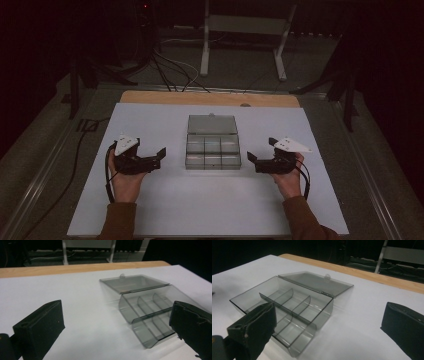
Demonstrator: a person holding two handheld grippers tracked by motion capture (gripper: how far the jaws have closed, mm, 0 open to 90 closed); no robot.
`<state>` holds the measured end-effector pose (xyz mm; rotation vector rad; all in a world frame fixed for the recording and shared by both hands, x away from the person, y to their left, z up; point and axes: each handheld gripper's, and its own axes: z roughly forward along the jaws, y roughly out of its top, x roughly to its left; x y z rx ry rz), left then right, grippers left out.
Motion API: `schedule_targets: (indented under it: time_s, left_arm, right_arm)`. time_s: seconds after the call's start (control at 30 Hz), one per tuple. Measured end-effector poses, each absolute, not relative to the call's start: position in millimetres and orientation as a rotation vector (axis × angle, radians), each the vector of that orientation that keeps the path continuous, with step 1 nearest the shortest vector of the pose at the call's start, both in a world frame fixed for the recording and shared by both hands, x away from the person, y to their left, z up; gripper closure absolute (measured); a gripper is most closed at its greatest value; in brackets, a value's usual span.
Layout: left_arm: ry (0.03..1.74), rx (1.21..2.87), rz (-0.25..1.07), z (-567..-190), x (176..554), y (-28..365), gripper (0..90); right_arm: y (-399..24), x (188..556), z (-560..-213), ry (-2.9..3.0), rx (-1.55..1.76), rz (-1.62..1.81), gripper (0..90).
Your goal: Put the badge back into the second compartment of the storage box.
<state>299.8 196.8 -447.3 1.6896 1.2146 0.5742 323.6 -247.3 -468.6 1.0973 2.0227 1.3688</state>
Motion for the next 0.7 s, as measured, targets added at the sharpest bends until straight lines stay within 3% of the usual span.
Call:
schedule_targets:
  time_s: [0.7]
  left_arm:
    - [1.269,1.730,0.605,-462.2,291.0,211.5,1.2]
  right_arm:
    - [-267.5,296.4,-475.5,1.949,1.134,1.396,0.0]
